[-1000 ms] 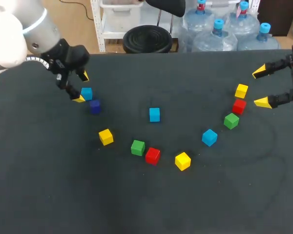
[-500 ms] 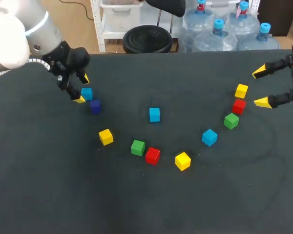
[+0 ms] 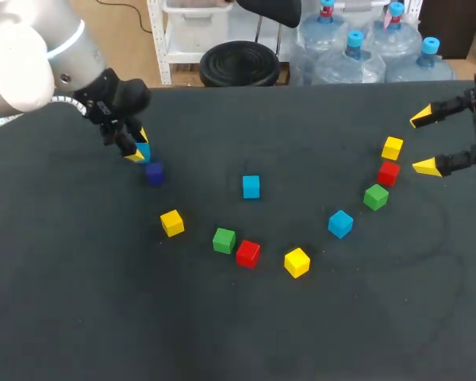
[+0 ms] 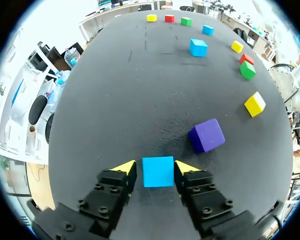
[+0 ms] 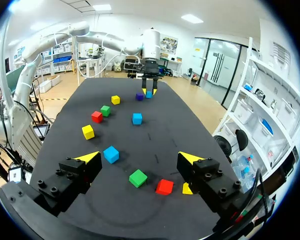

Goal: Place the blue cubes, place green cubes on the blue cubes, place the yellow cubes on the green cubes, then place the red cubes on the yellow cubes, and place purple cube on the red cubes.

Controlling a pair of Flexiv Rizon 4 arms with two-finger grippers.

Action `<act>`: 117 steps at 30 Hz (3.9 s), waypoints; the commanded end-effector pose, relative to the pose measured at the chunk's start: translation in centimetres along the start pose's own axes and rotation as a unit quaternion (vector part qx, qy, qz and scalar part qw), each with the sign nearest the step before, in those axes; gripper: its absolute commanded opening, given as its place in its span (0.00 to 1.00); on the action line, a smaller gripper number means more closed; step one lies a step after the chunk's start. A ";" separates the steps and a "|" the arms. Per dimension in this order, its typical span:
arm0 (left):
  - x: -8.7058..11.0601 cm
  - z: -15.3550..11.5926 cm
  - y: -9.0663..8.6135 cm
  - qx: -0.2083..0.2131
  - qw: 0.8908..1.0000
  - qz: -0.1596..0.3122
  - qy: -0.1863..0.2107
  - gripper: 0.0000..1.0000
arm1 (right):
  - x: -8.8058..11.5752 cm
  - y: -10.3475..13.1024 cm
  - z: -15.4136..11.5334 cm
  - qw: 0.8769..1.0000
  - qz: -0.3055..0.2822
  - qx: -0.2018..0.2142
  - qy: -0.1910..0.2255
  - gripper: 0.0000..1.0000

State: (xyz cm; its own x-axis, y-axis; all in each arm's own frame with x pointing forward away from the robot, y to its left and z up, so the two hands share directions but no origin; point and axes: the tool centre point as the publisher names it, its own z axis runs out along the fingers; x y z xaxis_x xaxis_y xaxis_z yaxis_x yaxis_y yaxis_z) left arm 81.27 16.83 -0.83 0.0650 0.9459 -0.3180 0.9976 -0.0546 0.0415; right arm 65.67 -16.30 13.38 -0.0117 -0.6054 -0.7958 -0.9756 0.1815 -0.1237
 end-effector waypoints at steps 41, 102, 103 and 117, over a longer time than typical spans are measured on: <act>-12.3 -3.3 -2.1 -0.053 0.997 -0.038 -0.030 0.00 | 0.0 -0.1 0.1 1.000 -0.001 0.000 -0.001 1.00; -17.5 4.2 -9.6 -0.006 0.999 -0.030 -0.031 0.00 | 0.0 -0.1 0.1 1.000 -0.001 0.000 -0.001 1.00; -17.5 4.2 -9.5 -0.006 0.999 -0.030 -0.031 0.00 | 0.0 -0.1 0.1 1.000 -0.001 0.000 -0.001 1.00; -17.6 4.8 -9.6 0.002 0.999 -0.027 -0.030 0.00 | 0.0 -0.1 0.1 1.000 -0.001 0.000 -0.001 1.00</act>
State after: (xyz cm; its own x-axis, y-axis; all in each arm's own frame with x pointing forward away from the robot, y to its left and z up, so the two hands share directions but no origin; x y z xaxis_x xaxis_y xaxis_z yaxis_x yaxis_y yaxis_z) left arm 70.40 -0.77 -0.03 0.0108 0.9260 -0.3775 0.9997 -0.0015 0.0249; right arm 65.67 -16.30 13.38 -0.0117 -0.6054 -0.7958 -0.9756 0.1815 -0.1237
